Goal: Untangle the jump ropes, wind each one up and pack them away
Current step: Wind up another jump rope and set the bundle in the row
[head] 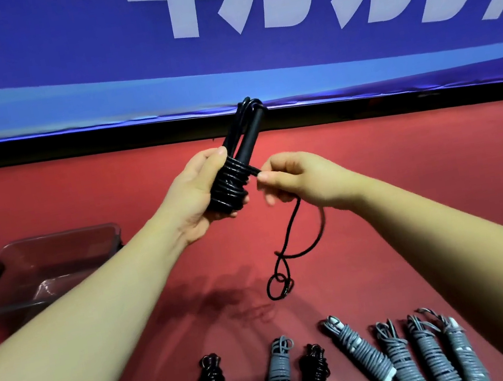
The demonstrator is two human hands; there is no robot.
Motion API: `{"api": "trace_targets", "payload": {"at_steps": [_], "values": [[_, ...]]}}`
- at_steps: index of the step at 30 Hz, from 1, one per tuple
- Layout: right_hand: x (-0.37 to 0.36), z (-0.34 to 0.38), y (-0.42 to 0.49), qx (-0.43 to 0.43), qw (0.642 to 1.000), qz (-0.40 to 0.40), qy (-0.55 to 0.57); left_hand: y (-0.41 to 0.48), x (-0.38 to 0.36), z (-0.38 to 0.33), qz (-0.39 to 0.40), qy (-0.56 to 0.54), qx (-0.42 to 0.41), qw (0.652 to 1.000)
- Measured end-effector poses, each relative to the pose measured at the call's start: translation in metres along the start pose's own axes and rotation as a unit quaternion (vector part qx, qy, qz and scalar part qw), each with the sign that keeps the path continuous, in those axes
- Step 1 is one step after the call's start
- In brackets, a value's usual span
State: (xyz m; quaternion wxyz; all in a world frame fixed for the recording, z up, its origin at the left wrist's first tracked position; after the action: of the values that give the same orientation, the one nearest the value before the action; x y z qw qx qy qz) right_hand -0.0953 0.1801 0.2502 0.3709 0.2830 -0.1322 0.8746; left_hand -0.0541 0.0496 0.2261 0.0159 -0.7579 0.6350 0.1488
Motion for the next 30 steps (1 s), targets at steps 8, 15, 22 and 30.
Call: {"api": "trace_targets", "payload": {"at_steps": [8,15,22,30], "values": [[0.001,-0.003,-0.011,0.019,0.965,0.124,-0.232,-0.025,-0.024,0.004,0.291,0.185,0.036,0.938],[-0.005,-0.01,0.001,-0.099,0.935,0.092,-0.327,-0.019,-0.029,0.029,0.304,0.569,0.061,0.762],[-0.021,-0.013,0.0,-0.199,0.98,0.026,-0.007,0.01,0.022,0.03,0.069,0.65,0.008,0.757],[-0.036,-0.029,-0.001,-0.089,0.99,-0.068,-0.079,0.003,0.03,0.027,0.027,0.243,0.028,0.969]]}}
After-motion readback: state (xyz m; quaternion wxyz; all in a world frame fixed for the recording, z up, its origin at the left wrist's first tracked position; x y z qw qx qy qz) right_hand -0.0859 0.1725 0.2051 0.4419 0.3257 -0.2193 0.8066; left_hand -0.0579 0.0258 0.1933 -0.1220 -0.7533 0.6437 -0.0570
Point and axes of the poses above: each hand's wrist, its own y-axis towards the middle knuckle, its own x-axis out of the back of the hand, z = x × y, the point moved 7 cm from there along y, towards the middle knuckle, and after that the axes turned 7 degrees about -x, right-handed, at the moved point
